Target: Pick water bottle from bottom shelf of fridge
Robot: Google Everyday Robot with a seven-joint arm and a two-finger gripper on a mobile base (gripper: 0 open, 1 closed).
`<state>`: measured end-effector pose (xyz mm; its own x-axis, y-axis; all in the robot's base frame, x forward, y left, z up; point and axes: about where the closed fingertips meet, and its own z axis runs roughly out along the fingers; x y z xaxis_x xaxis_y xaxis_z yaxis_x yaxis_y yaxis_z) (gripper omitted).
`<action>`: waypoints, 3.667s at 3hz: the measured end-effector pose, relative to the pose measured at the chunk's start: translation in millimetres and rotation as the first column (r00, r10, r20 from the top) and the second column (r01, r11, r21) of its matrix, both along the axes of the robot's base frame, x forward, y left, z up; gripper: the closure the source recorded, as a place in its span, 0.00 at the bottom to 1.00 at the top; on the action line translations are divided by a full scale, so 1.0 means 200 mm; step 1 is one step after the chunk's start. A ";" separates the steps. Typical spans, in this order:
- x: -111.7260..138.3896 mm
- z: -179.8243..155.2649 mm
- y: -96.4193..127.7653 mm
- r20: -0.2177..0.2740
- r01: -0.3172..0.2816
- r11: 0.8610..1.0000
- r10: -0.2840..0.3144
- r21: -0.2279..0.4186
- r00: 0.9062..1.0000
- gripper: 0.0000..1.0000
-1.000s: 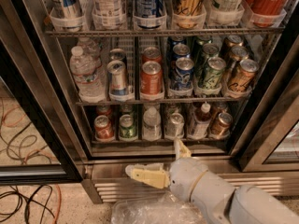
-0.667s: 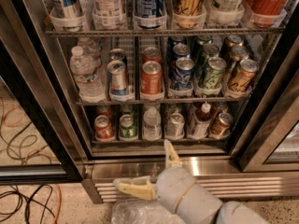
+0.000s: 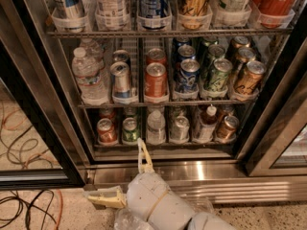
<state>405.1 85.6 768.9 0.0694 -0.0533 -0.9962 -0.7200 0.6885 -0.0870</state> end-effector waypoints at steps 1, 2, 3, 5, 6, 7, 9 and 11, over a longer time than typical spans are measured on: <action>-0.02 0.00 0.01 0.010 0.006 1.000 -0.006 0.005 1.000 0.00; -0.10 0.03 0.13 0.090 0.000 0.999 -0.004 0.045 0.996 0.00; -0.12 0.04 0.14 0.161 0.070 0.993 -0.086 0.099 0.983 0.00; -0.06 0.03 0.07 0.162 0.152 0.983 -0.167 0.104 0.973 0.00; -0.06 0.04 0.05 0.166 0.175 0.976 -0.195 0.127 0.967 0.00; -0.03 0.09 -0.06 0.190 0.257 0.955 -0.282 0.145 0.940 0.00; -0.01 0.02 -0.17 0.166 0.330 0.938 -0.344 0.103 0.924 0.00; 0.00 0.00 -0.23 0.171 0.375 0.907 -0.407 0.192 0.897 0.00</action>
Offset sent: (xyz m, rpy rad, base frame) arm 0.0191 -0.0141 -0.0087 0.1309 -0.1484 -0.3468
